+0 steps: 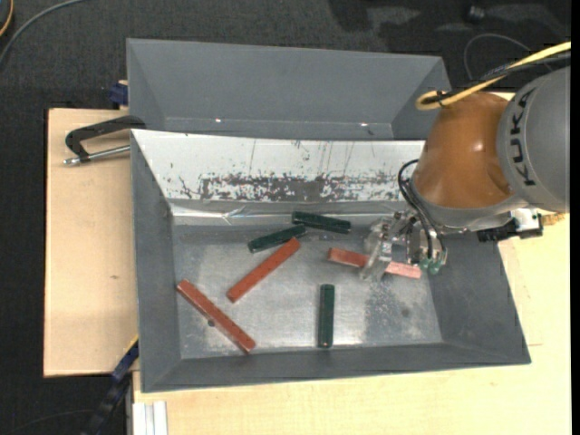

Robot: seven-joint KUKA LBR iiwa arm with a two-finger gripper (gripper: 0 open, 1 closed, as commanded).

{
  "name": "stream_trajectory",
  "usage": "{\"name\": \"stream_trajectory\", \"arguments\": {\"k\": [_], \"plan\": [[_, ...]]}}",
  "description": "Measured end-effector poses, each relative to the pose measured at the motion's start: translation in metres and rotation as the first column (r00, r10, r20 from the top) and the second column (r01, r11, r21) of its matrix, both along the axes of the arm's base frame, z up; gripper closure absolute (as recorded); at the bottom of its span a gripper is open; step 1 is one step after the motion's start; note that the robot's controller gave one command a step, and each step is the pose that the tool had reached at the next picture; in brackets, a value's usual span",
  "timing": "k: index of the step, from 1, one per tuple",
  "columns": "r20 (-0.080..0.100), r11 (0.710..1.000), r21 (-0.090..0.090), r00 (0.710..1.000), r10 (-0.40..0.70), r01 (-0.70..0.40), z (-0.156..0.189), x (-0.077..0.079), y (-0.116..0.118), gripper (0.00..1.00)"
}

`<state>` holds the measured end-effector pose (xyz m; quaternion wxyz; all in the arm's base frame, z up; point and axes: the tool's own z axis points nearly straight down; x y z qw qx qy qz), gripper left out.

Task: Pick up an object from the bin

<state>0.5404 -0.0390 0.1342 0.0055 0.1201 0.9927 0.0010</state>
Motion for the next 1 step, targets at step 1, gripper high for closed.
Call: {"name": "stream_trajectory", "arguments": {"k": [1], "plan": [[0.000, 1.000, 0.000, 1.000, 0.002, -0.002, 0.0518, 0.0027, 0.0008, 1.00]]}}
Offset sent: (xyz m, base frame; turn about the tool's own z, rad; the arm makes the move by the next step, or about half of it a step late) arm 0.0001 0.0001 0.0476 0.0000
